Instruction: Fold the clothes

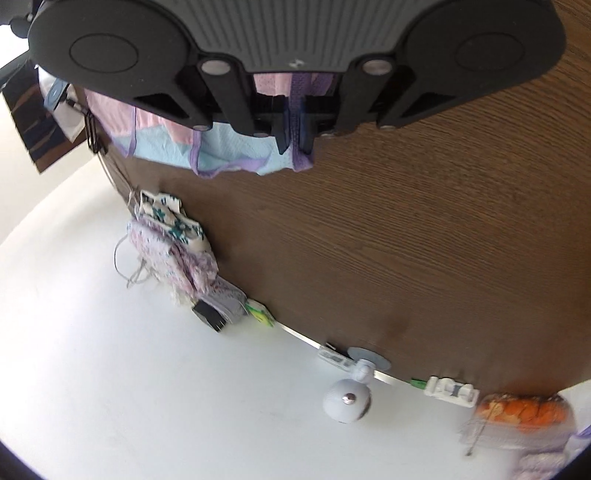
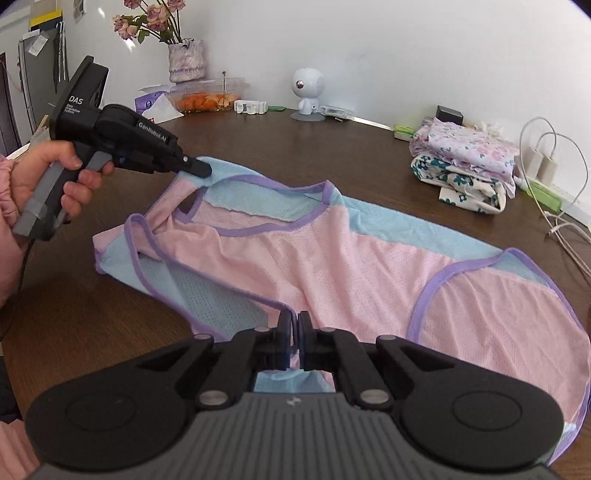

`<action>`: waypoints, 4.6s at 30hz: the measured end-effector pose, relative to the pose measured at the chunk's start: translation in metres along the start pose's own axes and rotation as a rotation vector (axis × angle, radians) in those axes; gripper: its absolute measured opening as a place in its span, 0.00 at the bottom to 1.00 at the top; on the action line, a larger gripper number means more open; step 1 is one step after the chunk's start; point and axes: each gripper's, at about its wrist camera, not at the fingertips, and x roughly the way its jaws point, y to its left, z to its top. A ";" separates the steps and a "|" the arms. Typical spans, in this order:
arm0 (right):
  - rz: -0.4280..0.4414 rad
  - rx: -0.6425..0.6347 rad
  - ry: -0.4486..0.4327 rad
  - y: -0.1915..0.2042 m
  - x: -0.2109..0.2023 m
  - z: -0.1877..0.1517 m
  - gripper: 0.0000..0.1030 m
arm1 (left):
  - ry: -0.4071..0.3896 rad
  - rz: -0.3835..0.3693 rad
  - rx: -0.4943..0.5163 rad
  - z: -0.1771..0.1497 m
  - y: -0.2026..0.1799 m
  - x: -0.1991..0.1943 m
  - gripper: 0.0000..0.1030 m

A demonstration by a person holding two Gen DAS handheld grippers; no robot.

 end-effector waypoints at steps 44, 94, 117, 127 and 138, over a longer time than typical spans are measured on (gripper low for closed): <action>0.009 0.643 0.104 -0.200 0.068 0.057 0.41 | 0.160 0.018 0.135 -0.011 -0.128 0.086 0.46; 0.009 0.745 0.107 -0.199 0.095 0.067 0.03 | 0.094 -0.080 0.010 -0.005 -0.104 0.102 0.04; -0.008 0.777 0.021 -0.222 0.123 0.080 0.17 | 0.021 0.008 -0.091 0.009 -0.095 0.128 0.19; 0.018 0.442 -0.089 -0.174 -0.004 0.057 0.69 | -0.010 0.016 0.280 -0.037 -0.122 0.025 0.57; -0.009 0.356 0.052 -0.150 -0.043 -0.058 0.69 | 0.041 0.074 0.497 -0.137 -0.105 -0.049 0.57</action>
